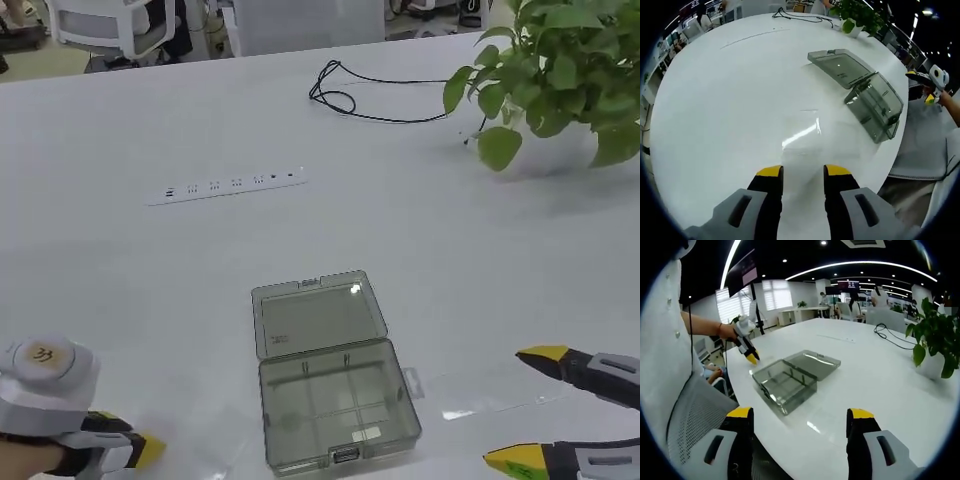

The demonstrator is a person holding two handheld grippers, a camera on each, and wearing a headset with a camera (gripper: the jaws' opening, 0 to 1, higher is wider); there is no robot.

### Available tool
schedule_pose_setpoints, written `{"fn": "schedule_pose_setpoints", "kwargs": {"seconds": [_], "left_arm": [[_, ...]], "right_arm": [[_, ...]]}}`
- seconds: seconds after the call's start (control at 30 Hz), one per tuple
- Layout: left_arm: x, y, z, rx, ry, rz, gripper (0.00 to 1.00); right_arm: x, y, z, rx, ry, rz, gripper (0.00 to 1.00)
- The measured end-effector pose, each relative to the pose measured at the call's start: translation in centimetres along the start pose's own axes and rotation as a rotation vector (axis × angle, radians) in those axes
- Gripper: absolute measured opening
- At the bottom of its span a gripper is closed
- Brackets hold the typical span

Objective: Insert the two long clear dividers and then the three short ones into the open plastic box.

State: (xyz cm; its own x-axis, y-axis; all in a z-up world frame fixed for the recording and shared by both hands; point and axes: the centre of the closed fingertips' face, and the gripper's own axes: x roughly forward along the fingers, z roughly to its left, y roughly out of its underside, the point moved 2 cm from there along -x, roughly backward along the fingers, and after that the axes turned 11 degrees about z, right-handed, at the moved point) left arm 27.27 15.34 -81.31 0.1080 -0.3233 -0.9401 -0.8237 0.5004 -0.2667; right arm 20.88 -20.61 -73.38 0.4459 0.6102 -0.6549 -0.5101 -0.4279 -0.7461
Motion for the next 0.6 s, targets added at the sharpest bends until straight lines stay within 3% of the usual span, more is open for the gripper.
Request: {"fn": "schedule_pose_setpoints", "kwargs": {"seconds": [0.37,0.6], "left_arm": [[-1.8,-1.0,-2.3,-0.064,0.077,-0.135,0.3],[-3.1,-2.5,-4.6,-0.09,0.137,-0.251,0.3]], "right_arm": [[-0.3,-2.7,0.5,-0.011,0.002,-0.035,0.71],[-0.9,-5.7,0.2,0.004,0.018,-0.105,0.68]]}}
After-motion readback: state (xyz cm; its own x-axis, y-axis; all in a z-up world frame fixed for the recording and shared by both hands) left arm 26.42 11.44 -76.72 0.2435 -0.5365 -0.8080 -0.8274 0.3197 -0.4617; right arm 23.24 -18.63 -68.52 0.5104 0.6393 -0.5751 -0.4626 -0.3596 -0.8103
